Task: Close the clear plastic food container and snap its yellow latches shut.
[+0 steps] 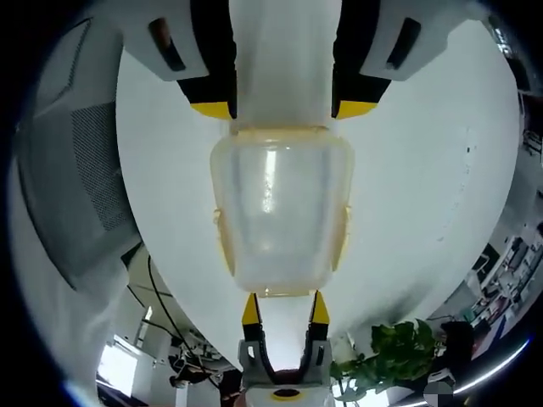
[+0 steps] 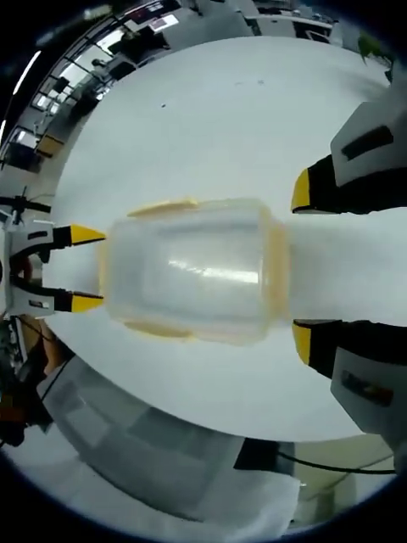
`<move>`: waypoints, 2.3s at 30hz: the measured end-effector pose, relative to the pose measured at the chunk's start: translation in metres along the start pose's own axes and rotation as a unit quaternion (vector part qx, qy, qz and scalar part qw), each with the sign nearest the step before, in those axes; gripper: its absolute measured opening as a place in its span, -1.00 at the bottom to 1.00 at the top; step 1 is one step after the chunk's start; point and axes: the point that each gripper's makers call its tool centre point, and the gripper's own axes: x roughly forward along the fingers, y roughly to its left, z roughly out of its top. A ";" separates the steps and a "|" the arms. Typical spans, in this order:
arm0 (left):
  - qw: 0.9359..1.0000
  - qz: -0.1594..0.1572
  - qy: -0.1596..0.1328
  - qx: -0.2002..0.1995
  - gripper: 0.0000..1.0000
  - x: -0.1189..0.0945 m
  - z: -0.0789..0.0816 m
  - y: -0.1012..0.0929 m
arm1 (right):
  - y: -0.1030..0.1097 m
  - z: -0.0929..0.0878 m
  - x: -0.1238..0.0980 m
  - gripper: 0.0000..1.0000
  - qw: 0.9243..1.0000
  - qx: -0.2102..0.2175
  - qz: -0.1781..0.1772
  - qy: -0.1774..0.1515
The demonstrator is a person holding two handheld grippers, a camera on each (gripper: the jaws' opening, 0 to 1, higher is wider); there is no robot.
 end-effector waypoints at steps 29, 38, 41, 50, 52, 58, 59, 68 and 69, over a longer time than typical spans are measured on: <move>0.868 0.107 -0.067 -0.480 -0.35 -0.003 0.019 0.004 | -0.006 0.018 0.002 -0.33 0.841 0.530 -0.049 -0.096; 0.847 0.088 -0.076 -0.518 -0.46 0.001 0.022 0.002 | -0.003 0.020 0.006 -0.34 0.810 0.576 -0.023 -0.110; 0.843 0.090 -0.079 -0.524 -0.46 0.002 0.023 0.002 | -0.003 0.020 0.007 -0.36 0.813 0.572 -0.026 -0.107; 0.831 0.097 -0.107 -0.537 -0.50 0.005 0.024 0.002 | -0.001 0.025 0.011 -0.43 0.805 0.582 -0.021 -0.116; 0.802 0.081 -0.123 -0.578 -0.53 0.006 0.025 0.005 | -0.010 0.024 0.004 -0.44 0.802 0.585 -0.027 -0.119; 0.808 0.091 -0.135 -0.566 -0.54 0.005 0.020 0.007 | -0.004 0.026 0.005 -0.43 0.806 0.581 -0.030 -0.108; 0.808 0.090 -0.135 -0.567 -0.53 0.004 0.018 0.008 | -0.003 0.025 0.006 -0.42 0.807 0.580 -0.032 -0.109; 0.806 0.081 -0.129 -0.572 -0.47 0.004 0.021 0.008 | 0.001 0.026 0.007 -0.37 0.802 0.586 -0.037 -0.110; 0.800 0.079 -0.131 -0.580 -0.46 0.003 0.019 0.008 | 0.000 0.025 0.008 -0.36 0.801 0.587 -0.036 -0.112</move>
